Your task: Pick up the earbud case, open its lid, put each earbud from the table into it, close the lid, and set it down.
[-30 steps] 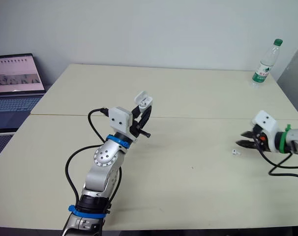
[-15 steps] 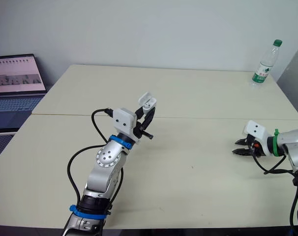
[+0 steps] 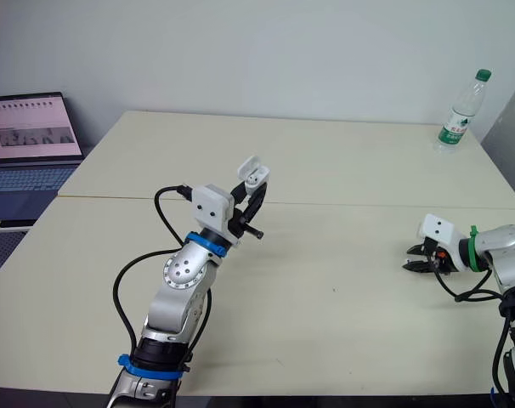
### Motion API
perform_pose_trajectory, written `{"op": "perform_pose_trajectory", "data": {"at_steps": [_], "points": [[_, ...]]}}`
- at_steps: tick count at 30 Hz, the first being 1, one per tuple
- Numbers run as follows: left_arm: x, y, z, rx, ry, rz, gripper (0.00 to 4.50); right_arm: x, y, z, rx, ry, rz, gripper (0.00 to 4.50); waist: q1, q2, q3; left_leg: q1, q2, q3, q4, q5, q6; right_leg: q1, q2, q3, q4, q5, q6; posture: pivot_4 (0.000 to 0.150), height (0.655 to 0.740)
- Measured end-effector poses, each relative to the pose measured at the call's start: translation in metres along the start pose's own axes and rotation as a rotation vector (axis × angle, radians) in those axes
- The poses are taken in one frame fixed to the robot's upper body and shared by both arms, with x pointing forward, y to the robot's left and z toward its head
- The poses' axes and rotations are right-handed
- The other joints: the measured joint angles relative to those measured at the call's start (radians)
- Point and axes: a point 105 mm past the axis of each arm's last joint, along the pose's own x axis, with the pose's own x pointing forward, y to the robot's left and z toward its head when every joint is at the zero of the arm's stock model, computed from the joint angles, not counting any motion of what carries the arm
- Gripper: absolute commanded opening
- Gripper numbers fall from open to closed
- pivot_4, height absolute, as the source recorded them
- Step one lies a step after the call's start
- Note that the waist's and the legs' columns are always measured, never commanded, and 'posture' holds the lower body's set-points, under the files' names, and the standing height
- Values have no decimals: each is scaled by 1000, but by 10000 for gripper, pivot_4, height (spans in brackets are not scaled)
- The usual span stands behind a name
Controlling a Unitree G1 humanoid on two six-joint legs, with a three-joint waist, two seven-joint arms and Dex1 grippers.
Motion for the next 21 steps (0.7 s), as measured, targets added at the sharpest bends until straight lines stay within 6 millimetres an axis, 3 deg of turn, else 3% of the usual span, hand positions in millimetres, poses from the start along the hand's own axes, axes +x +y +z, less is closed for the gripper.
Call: {"op": "perform_pose_trajectory", "data": {"at_steps": [8, 10, 14, 21], "points": [[0, 0, 0, -1, -1, -2, 7687, -1, 2, -1, -14, 6, 17, 20433, 0, 0, 0, 0, 0, 0, 0, 0, 0, 0, 0, 0, 0, 0, 0, 1500, 7400], [0, -1, 0, -2, -2, -3, 7687, -1, 2, -2, -14, 8, 17, 16730, 0, 0, 0, 0, 0, 0, 0, 0, 0, 0, 0, 0, 0, 0, 0, 1500, 7400], [1, -2, 0, -3, -2, -7, 7687, -1, 2, -4, -14, 9, 16, 4572, 0, 0, 0, 1, 0, 0, 0, 0, 0, 1, 0, 0, 0, 0, 0, 1500, 7400], [1, -3, 0, -4, -2, -9, 7687, -5, -1, -8, -6, 15, 6, 4425, 0, 0, 0, 1, 0, 0, 1, 0, 0, 1, 0, 0, 1, 0, 0, 1500, 7400]]}}
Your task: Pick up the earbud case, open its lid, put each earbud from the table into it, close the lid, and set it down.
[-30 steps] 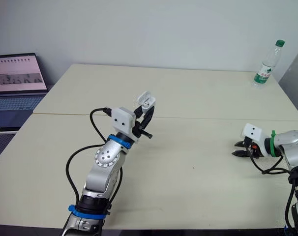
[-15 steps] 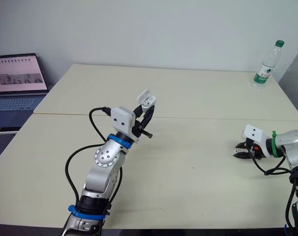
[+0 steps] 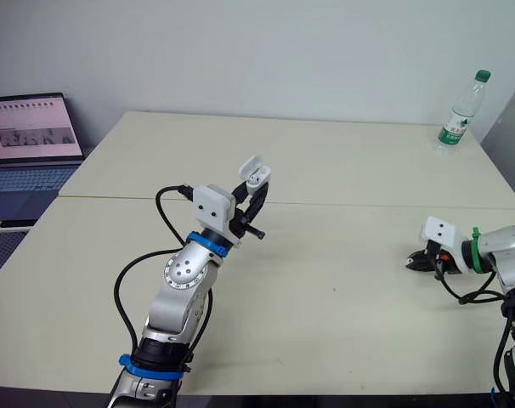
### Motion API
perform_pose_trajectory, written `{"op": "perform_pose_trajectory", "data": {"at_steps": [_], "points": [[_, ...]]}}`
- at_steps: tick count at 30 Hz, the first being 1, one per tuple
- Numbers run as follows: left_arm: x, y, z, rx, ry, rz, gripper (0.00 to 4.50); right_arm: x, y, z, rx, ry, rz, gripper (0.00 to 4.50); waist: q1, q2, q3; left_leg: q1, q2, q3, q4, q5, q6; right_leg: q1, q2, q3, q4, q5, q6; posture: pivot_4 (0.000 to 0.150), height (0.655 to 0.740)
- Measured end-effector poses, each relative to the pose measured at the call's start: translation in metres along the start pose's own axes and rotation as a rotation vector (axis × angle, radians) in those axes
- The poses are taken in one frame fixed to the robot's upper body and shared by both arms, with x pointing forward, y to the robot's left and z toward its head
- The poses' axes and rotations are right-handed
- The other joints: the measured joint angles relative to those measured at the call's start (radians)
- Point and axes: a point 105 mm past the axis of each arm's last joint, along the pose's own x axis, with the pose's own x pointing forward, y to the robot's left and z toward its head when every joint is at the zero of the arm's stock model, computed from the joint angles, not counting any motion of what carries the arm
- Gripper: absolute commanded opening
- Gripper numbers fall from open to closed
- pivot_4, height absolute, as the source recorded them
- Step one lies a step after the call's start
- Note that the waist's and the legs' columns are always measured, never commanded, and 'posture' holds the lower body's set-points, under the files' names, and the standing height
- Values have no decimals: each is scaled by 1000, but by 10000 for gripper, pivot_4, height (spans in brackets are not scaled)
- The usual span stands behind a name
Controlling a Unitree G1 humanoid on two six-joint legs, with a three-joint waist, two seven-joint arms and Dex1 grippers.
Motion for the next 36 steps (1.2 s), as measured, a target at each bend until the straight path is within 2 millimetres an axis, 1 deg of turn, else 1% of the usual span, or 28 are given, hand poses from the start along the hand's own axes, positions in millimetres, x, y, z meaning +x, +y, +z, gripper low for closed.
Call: {"op": "perform_pose_trajectory", "data": {"at_steps": [3, 4, 5, 8, 11, 13, 16, 20, 25, 27, 28, 30, 36], "points": [[0, -1, 0, -3, -1, 0, 7687, -10, 2, -8, 0, 40, 9, 4425, 3, 0, 0, 0, 0, 0, 0, 0, 0, 0, 0, 0, 0, 0, 0, 1500, 7400], [0, -1, 0, -4, -2, -1, 7687, -17, 6, -14, -4, 72, 25, 4425, 5, 0, 0, -1, 0, -1, 0, 0, 0, 0, -1, -1, -1, 0, 0, 1500, 7400], [0, -1, 0, -5, -2, 0, 7687, -26, 13, -22, -20, 118, 57, 4425, 9, 1, 0, -1, -1, -1, 0, 0, 0, 0, -1, -1, -1, 0, 0, 1500, 7400], [-1, -1, -1, -9, 2, 5, 7687, -52, 26, -45, -74, 250, 114, 4425, 10, 1, 0, -1, 0, -1, -1, 0, 0, 0, -1, -1, -2, 0, 0, 1500, 7400], [-2, -4, -3, -11, 3, 7, 7687, -77, 27, -65, -141, 396, 104, 4425, 4, 1, 0, 0, 0, 1, 0, 0, 0, 0, -1, 0, -1, 0, 0, 1500, 7400], [0, -7, -1, -17, -12, 12, 7687, -86, 26, -79, -144, 461, 77, 4425, 0, 1, 0, 2, 0, 2, 0, 0, 0, 1, -1, 1, -1, 0, 0, 1500, 7400], [2, -12, 2, -24, -27, 5, 7687, -86, 30, -92, -139, 498, 79, 4425, -5, 2, 0, 4, 0, 4, 0, 0, 0, 1, 1, 2, 1, 0, 0, 1500, 7400], [3, -15, 3, -24, -30, -3, 7687, -87, 30, -94, -145, 511, 74, 4425, -4, 2, 0, 5, 1, 3, 0, 0, 0, 2, 2, 2, 1, 0, 0, 1500, 7400], [2, -14, 3, -20, -33, 0, 7687, -85, 30, -95, -121, 502, 65, 4425, -4, -2, 0, 5, 1, 4, 0, 0, 0, 3, 1, 2, 1, 0, 0, 1500, 7400], [2, -14, 3, -19, -34, 0, 7687, -85, 30, -96, -119, 500, 63, 11700, -4, -2, 0, 5, 1, 4, 0, 0, 0, 3, 1, 3, 1, 0, 0, 1500, 7400], [2, -14, 3, -19, -35, 0, 7687, -85, 29, -96, -118, 499, 57, 14227, -4, -2, 0, 5, 1, 4, 0, 0, 0, 3, 1, 3, 1, 0, 0, 1500, 7400], [2, -14, 3, -19, -35, 0, 7687, -86, 26, -96, -115, 494, 38, 21006, -3, -2, 0, 5, 1, 3, 0, 0, 0, 3, 1, 2, 1, 0, 0, 1500, 7400], [2, -14, 3, -19, -34, 1, 7687, -87, 27, -98, -124, 494, 40, 21006, -2, -2, 0, 5, 0, 2, 0, 0, 0, 3, 1, 2, 1, 0, 0, 1500, 7400]]}}
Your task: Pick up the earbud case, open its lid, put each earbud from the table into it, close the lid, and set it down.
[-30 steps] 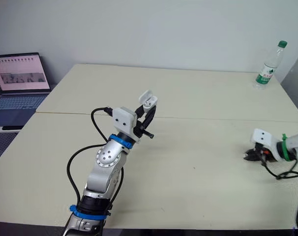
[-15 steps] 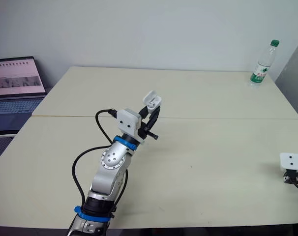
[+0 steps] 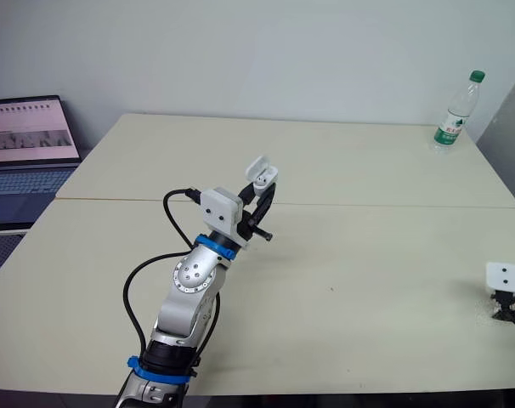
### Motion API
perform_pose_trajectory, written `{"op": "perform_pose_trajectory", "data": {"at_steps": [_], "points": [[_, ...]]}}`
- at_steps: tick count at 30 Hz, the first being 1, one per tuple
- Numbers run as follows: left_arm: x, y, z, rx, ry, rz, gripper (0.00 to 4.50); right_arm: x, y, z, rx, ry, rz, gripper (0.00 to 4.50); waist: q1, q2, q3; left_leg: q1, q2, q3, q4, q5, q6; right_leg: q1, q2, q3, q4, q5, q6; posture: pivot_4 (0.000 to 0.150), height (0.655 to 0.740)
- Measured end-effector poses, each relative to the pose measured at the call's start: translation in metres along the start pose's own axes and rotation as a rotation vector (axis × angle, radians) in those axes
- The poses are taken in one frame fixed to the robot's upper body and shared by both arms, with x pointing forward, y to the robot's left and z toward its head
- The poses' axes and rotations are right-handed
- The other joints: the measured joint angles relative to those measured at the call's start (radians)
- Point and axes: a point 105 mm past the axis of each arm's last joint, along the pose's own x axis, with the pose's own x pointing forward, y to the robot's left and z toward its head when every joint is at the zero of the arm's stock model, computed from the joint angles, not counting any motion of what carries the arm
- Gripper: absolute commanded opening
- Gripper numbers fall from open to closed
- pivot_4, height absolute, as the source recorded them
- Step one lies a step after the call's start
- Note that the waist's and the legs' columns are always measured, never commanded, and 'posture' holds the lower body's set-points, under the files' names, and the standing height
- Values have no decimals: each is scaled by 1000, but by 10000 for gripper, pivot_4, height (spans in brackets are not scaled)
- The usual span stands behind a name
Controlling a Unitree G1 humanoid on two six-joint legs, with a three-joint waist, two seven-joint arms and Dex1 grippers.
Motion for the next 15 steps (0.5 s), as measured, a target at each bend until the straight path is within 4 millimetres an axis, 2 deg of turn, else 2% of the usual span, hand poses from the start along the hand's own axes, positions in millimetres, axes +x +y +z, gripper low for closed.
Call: {"op": "perform_pose_trajectory", "data": {"at_steps": [15], "points": [[-4, 0, -5, -7, 22, 6, 7687, -1, 3, -10, -1, 45, 34, 21006, 5, 0, 0, 1, -1, -1, 1, 0, 0, 2, -1, -1, 0, 0, 0, 1500, 7400]]}}
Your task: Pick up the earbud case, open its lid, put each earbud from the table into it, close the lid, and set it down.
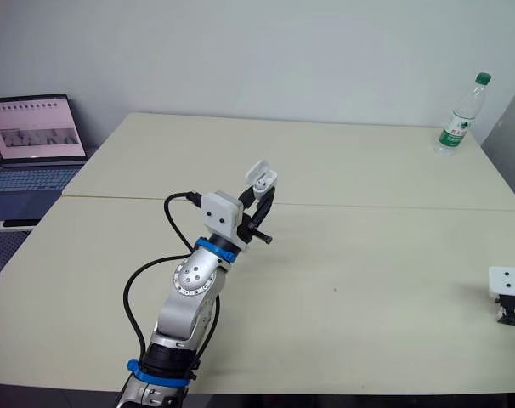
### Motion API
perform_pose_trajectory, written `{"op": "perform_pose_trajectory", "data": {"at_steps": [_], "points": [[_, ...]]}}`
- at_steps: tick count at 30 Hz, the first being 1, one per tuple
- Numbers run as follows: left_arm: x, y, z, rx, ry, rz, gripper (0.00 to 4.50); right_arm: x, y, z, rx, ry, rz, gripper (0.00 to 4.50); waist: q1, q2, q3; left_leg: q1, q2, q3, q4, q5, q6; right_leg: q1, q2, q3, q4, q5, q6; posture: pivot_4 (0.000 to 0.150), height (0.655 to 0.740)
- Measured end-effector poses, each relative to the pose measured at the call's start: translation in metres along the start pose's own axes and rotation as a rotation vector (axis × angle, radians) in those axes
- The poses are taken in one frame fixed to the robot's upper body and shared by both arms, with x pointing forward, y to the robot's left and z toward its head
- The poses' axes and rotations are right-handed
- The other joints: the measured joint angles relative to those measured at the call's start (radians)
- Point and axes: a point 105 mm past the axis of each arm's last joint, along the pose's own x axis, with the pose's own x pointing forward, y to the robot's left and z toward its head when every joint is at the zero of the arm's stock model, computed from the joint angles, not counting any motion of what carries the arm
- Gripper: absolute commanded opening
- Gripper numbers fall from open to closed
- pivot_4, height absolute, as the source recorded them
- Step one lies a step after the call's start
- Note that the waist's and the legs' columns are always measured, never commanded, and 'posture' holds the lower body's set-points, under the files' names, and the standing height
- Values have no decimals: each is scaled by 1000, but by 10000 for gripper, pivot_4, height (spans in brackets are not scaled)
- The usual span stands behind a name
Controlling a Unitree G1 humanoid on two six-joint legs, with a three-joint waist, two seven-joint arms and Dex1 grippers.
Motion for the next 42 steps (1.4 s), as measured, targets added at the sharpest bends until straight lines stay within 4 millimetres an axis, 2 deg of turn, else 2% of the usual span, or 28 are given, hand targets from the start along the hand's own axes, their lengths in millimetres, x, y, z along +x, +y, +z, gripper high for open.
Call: {"op": "perform_pose_trajectory", "data": {"at_steps": [9, 14, 26, 29, 32, 42], "points": [[0, 0, 0, -1, 0, -1, 7687, 0, 0, -2, 7, 9, 3, 21006, 0, 0, 0, 3, 0, 0, 0, 0, 0, 3, 0, 0, 0, 0, 0, 1500, 7400], [0, -1, 0, -1, 0, -6, 7687, 2, -1, -2, 16, 3, 0, 21006, -1, 0, 0, 11, 0, -1, -1, 0, 0, 11, 0, -1, -4, 0, 0, 1500, 7400], [0, -2, 0, -1, 1, -7, 7687, 2, 1, 1, 45, -21, 2, 21006, -2, 0, 0, 11, 1, -1, -1, 0, 0, 11, 0, -1, -4, 0, 0, 1500, 7400], [0, -1, 0, -1, 1, -7, 7687, 2, 2, 1, 49, -20, 8, 15105, -2, 0, 0, 11, 1, -1, -1, 0, 0, 11, 0, -1, -4, 0, 0, 1500, 7400], [0, -1, 0, 0, 1, -7, 7687, 3, 3, 2, 47, -22, 19, 5020, -3, 0, 0, 11, 1, -1, -1, 0, 0, 11, 0, -1, -4, 0, 0, 1500, 7400], [0, 0, 0, 2, 2, -6, 7687, 3, 1, 8, 57, -39, 21, 4633, -5, 0, 0, 11, 1, -1, -1, 0, 0, 12, 0, -1, -4, 0, 0, 1500, 7400]]}}
